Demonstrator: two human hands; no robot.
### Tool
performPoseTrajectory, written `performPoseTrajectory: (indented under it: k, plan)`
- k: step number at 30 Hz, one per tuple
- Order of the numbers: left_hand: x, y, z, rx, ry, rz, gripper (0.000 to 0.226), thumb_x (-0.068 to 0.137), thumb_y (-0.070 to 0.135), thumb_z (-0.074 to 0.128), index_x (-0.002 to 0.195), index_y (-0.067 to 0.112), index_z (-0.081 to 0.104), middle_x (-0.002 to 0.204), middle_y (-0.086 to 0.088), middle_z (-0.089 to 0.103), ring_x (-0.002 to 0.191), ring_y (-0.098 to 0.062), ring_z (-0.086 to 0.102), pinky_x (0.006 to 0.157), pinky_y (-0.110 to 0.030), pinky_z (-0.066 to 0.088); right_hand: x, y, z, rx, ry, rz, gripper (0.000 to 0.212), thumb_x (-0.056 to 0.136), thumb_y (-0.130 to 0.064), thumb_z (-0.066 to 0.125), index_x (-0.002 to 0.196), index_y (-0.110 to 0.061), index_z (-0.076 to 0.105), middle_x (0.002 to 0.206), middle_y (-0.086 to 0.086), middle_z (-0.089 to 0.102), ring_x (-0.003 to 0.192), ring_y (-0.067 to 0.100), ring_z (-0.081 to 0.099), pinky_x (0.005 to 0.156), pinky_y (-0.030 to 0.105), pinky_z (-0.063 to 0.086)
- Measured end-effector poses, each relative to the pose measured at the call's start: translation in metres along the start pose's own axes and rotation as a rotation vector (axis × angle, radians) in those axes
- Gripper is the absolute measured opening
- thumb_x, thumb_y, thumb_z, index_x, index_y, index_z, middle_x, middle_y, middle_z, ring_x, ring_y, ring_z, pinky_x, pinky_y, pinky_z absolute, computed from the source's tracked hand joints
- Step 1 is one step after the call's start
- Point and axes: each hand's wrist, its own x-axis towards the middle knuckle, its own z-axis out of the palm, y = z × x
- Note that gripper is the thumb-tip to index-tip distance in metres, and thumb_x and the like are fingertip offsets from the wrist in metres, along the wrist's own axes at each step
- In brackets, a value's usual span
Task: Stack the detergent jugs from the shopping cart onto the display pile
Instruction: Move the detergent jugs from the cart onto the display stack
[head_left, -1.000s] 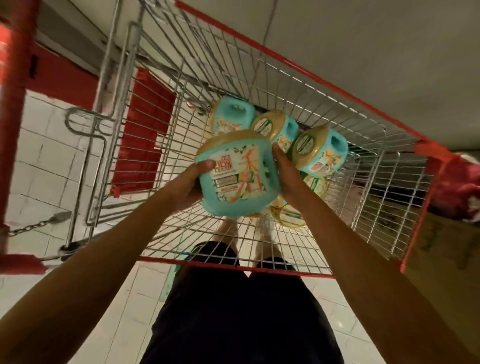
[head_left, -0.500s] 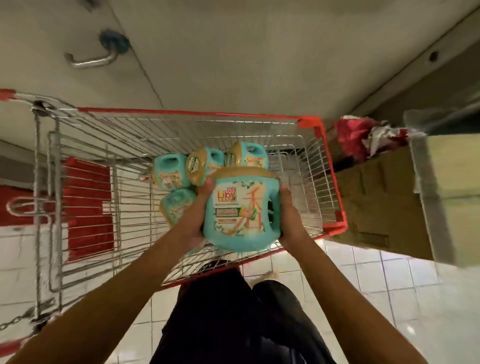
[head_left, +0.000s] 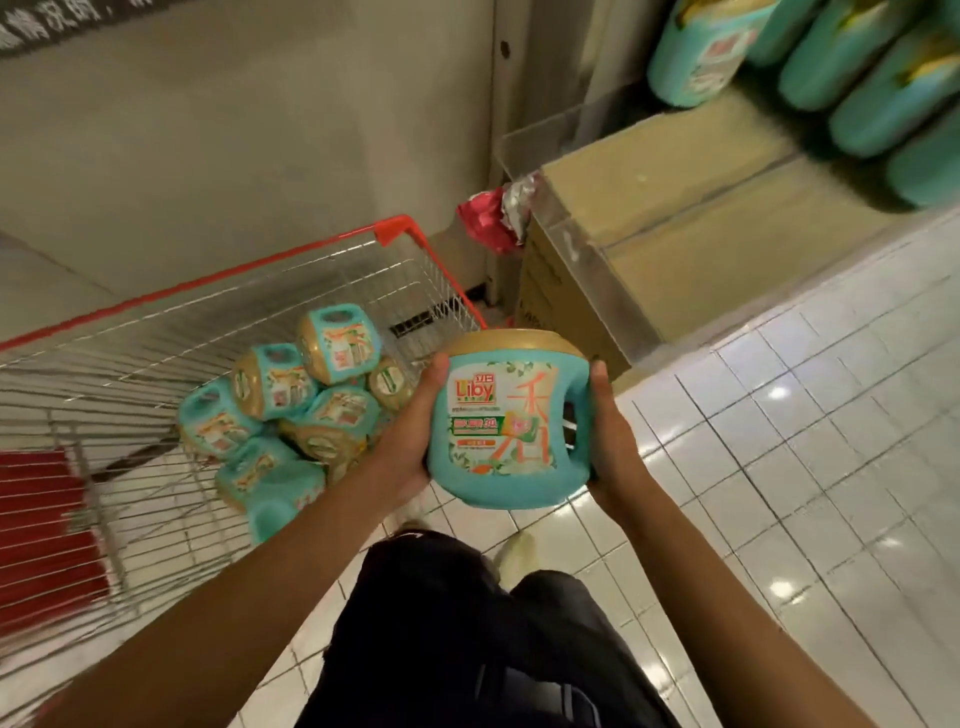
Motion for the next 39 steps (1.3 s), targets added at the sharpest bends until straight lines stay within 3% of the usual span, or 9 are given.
performPoseTrajectory:
  k: [7,10,15,22,25,28,31,36,39]
  plan:
    - [0.033,-0.011,0.1,0.154,-0.137,-0.009,0.065,0.097,0.077,0.044,0.127,0.03,0.077,0.133,-0.013,0.073,0.122,-0.032,0.071,0.089,-0.046,0.063,-0.013,-0.023,-0.094,0.039,0.098,-0.085,0.069,0.1,-0.077,0.029,0.114,-0.029,0.077,0.108,0.004,0.08,0.103,0.027,0.078,0.077,0.037,0.065]
    - [0.053,-0.006,0.127,0.209,-0.163,-0.009,0.077,0.081,0.086,0.061,0.131,0.028,0.074,0.136,-0.015,0.071,0.125,-0.034,0.069,0.094,-0.049,0.062,-0.003,-0.033,-0.118,0.058,0.11,-0.113,0.071,0.101,-0.076,0.028,0.12,-0.025,0.073,0.111,0.005,0.079,0.106,0.026,0.078,0.079,0.038,0.066]
    - [0.103,0.007,0.157,0.291,-0.241,-0.032,0.099,0.07,0.089,0.07,0.144,0.024,0.064,0.142,-0.015,0.067,0.131,-0.036,0.065,0.106,-0.058,0.054,0.03,-0.058,-0.152,0.092,0.161,-0.113,0.067,0.102,-0.076,0.028,0.111,-0.032,0.078,0.11,0.009,0.079,0.104,0.032,0.078,0.084,0.048,0.066]
    - [0.166,0.049,0.2,0.343,-0.288,0.006,0.117,0.052,0.066,0.097,0.145,0.012,0.053,0.131,-0.01,0.074,0.12,-0.028,0.072,0.089,-0.038,0.063,0.094,-0.105,-0.18,0.048,0.255,-0.098,0.079,0.105,-0.071,0.023,0.123,-0.013,0.073,0.11,0.013,0.079,0.102,0.033,0.078,0.09,0.046,0.065]
    - [0.189,0.065,0.21,0.4,-0.295,0.043,0.118,0.05,0.066,0.098,0.148,0.023,0.048,0.138,-0.004,0.071,0.128,-0.024,0.067,0.105,-0.042,0.057,0.12,-0.122,-0.19,0.066,0.301,-0.104,0.069,0.112,-0.06,0.025,0.113,-0.013,0.076,0.105,0.009,0.081,0.098,0.026,0.079,0.087,0.038,0.063]
    - [0.207,0.078,0.217,0.449,-0.353,0.082,0.108,0.054,0.063,0.098,0.144,0.035,0.045,0.14,0.003,0.069,0.132,-0.018,0.064,0.108,-0.037,0.054,0.142,-0.141,-0.197,0.112,0.305,-0.139,0.06,0.113,-0.054,0.03,0.096,-0.022,0.077,0.099,0.007,0.081,0.094,0.023,0.079,0.079,0.029,0.06]
    - [0.219,0.085,0.221,0.502,-0.365,0.172,0.118,0.059,0.058,0.097,0.155,0.032,0.034,0.154,0.0,0.056,0.141,-0.016,0.055,0.112,-0.033,0.05,0.16,-0.153,-0.205,0.145,0.315,-0.233,0.053,0.112,-0.047,0.037,0.085,-0.034,0.08,0.096,0.0,0.08,0.096,0.015,0.077,0.088,0.031,0.058]
    - [0.234,0.088,0.229,0.574,-0.386,0.268,0.115,0.071,0.047,0.094,0.163,0.032,0.026,0.161,0.004,0.046,0.148,-0.014,0.047,0.114,-0.032,0.048,0.174,-0.164,-0.217,0.066,0.194,-0.402,0.058,0.103,-0.073,0.039,0.122,-0.029,0.072,0.128,0.004,0.075,0.126,0.021,0.068,0.101,0.025,0.054]
    - [0.249,0.085,0.231,0.633,-0.366,0.303,0.114,0.075,0.04,0.094,0.165,0.038,0.023,0.163,0.012,0.042,0.15,-0.012,0.043,0.119,-0.04,0.045,0.188,-0.169,-0.229,0.069,0.148,-0.484,0.062,0.106,-0.069,0.035,0.139,-0.025,0.061,0.141,0.006,0.067,0.137,0.023,0.059,0.113,0.034,0.048]
